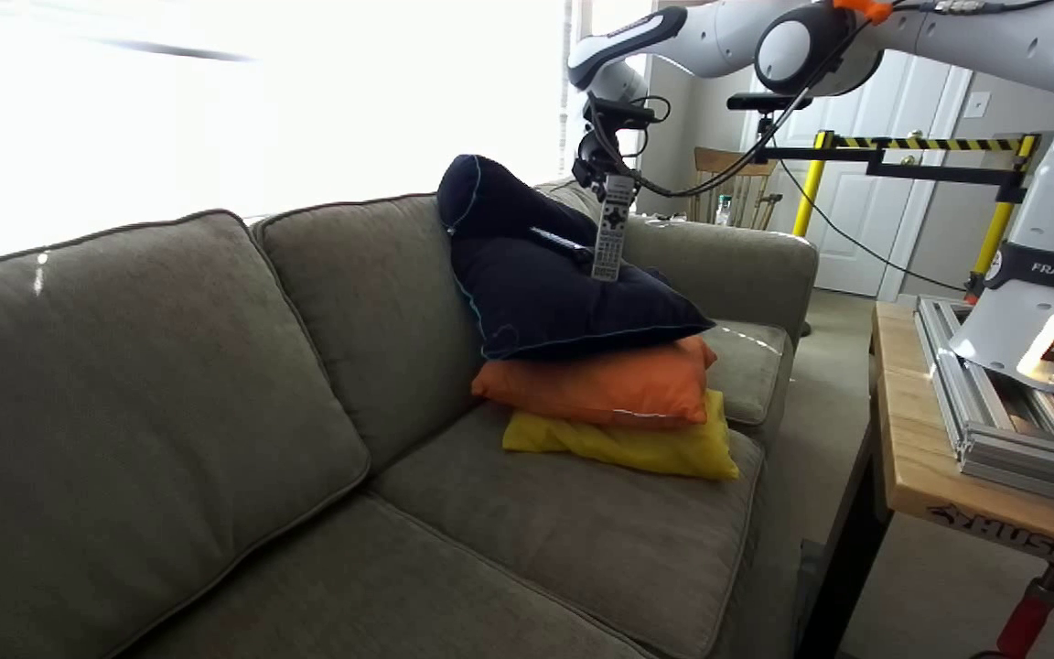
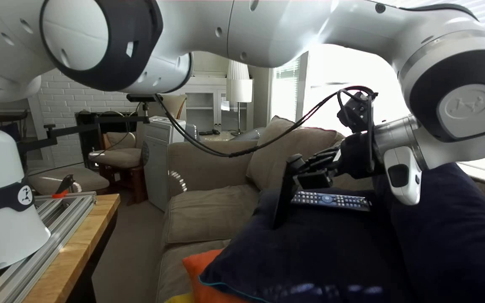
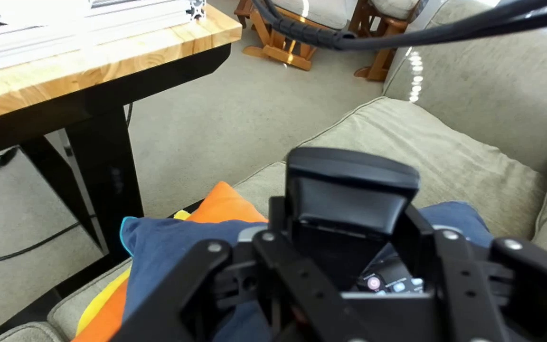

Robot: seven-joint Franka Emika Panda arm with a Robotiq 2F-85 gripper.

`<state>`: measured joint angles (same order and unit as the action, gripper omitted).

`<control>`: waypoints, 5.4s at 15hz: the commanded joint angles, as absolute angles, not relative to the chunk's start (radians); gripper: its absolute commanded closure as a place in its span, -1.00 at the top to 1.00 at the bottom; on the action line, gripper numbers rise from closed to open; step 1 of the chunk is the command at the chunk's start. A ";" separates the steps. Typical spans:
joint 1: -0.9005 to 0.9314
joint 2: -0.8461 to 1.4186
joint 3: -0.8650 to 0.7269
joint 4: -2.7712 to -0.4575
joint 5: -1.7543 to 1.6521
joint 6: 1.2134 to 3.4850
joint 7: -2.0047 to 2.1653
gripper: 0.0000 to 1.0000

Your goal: Flip the remote on the right

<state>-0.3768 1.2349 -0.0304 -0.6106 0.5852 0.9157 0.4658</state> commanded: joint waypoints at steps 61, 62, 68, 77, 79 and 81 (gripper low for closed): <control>-0.330 0.916 0.074 -0.505 0.327 1.298 0.558 1.00; -0.335 0.900 0.076 -0.503 0.326 1.239 0.541 1.00; -0.342 0.850 0.053 -0.466 0.297 1.103 0.394 1.00; -0.350 0.815 0.052 -0.459 0.290 1.104 0.180 1.00; -0.344 0.824 0.052 -0.465 0.301 1.127 0.223 1.00; -0.342 0.836 0.052 -0.446 0.302 1.118 0.225 1.00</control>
<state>-0.3430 0.8319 0.0518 -0.4555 0.3013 1.1228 0.2231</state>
